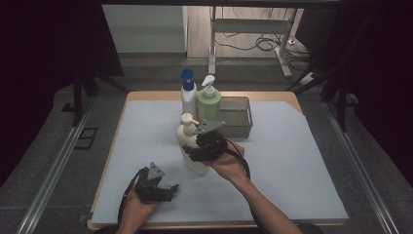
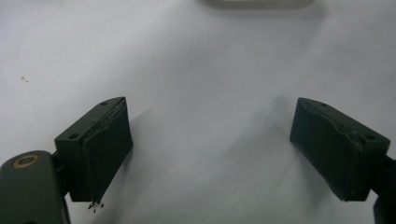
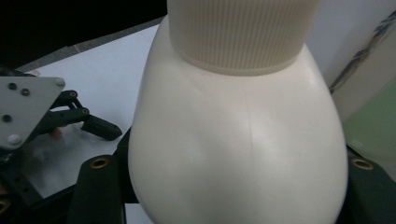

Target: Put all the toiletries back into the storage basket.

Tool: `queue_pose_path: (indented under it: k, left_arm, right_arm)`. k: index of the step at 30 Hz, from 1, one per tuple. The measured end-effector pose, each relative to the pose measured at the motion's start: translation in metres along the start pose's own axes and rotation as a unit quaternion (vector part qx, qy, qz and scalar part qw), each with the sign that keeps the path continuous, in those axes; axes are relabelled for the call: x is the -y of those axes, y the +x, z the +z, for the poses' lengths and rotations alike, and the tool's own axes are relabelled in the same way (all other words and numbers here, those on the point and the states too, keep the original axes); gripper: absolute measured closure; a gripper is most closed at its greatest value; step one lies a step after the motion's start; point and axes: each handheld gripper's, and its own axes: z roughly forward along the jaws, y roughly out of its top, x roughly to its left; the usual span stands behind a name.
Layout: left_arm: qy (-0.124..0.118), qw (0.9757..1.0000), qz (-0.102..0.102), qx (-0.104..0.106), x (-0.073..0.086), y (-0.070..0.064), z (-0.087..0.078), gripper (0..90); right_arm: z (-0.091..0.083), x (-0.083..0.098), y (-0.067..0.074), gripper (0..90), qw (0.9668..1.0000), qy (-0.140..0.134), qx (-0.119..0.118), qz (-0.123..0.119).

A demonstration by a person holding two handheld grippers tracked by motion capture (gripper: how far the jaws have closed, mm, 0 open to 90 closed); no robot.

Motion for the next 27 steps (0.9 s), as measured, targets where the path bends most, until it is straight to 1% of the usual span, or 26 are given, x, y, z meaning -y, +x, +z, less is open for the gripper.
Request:
queue_pose_path:
  k: [4,8,11,16,19,22,27]
  left_arm:
    - [0.001,1.0000,0.000,0.000,0.000,0.000,0.000,12.2]
    - [0.002,1.0000,0.001,0.000,0.000,0.000,0.000,12.1]
    - [0.001,1.0000,0.000,0.000,0.000,0.000,0.000,12.2]
    - [0.001,1.0000,0.000,0.000,0.000,0.000,0.000,12.2]
    - [0.000,1.0000,0.000,0.000,0.000,0.000,0.000,12.1]
    - [0.000,1.0000,0.000,0.000,0.000,0.000,0.000,12.1]
    - [0.000,1.0000,-0.001,0.000,0.000,0.000,0.000,12.2]
  right_arm:
    - [-0.008,0.000,-0.004,36.6,0.9999,0.004,-0.008,0.010]
    - [-0.015,0.001,-0.012,36.6,0.9996,0.004,-0.019,0.022]
    - [-0.022,0.001,-0.018,36.6,0.9993,0.004,-0.022,0.031]
    - [-0.036,-0.001,-0.028,36.6,0.9991,0.004,-0.019,0.037]
    - [-0.044,-0.001,-0.036,36.6,0.9986,0.003,-0.024,0.048]
    - [-0.053,-0.001,-0.043,36.7,0.9981,-0.003,-0.021,0.058]
    - [-0.065,-0.001,-0.053,36.7,0.9981,-0.005,0.000,0.061]
